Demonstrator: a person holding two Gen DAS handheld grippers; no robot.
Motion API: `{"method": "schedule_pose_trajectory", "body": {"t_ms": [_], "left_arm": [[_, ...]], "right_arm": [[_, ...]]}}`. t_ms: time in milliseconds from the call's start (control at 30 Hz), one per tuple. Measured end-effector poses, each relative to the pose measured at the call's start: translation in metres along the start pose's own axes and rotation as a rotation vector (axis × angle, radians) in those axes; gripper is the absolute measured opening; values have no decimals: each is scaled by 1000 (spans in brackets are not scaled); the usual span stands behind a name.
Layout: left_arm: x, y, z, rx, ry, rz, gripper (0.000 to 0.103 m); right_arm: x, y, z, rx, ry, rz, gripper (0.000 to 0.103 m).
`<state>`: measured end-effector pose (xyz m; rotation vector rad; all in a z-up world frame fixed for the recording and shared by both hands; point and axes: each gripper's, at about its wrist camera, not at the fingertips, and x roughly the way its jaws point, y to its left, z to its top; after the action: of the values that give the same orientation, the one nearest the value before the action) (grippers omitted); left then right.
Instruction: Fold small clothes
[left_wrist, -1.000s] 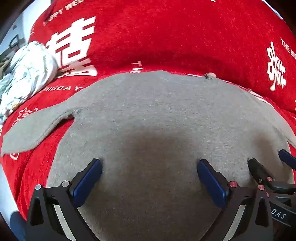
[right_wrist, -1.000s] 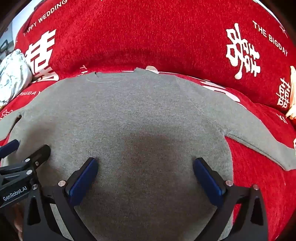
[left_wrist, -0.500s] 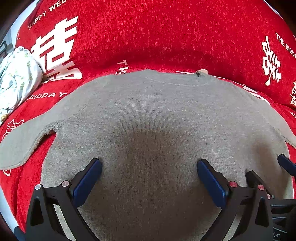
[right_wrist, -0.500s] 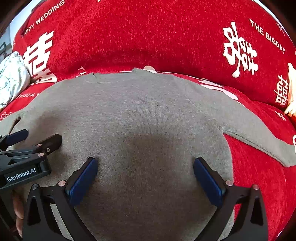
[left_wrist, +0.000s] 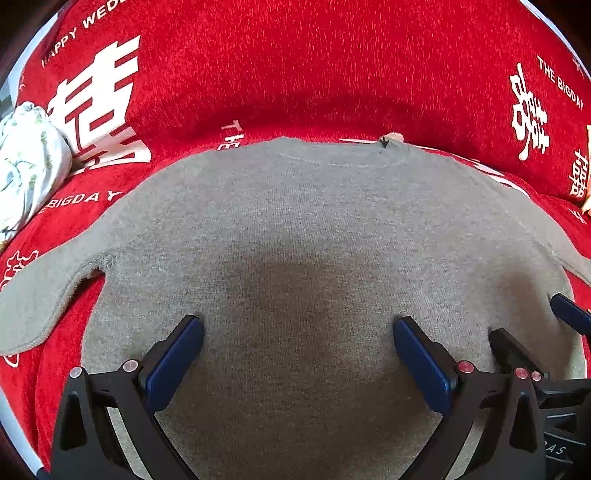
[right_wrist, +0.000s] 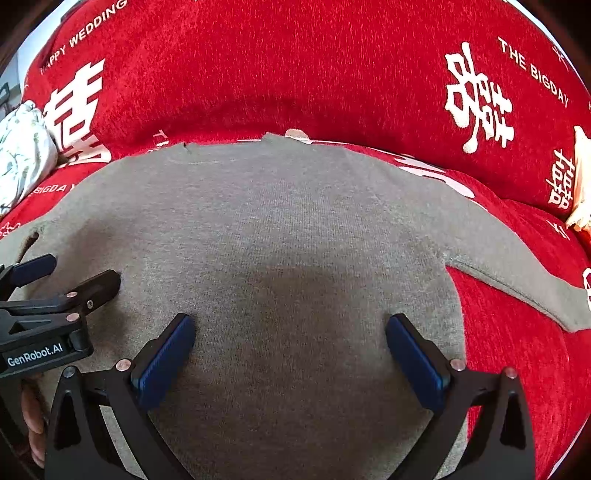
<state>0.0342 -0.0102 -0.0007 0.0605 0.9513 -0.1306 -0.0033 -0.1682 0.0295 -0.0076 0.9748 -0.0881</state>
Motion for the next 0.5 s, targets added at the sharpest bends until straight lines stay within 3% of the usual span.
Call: {"method": "schedule_pose_trajectory", "body": {"t_ms": [500], "left_arm": [[-2, 3, 2, -12, 40, -2, 103]], "right_arm": [[-5, 5, 1, 79, 112, -74, 103]]}}
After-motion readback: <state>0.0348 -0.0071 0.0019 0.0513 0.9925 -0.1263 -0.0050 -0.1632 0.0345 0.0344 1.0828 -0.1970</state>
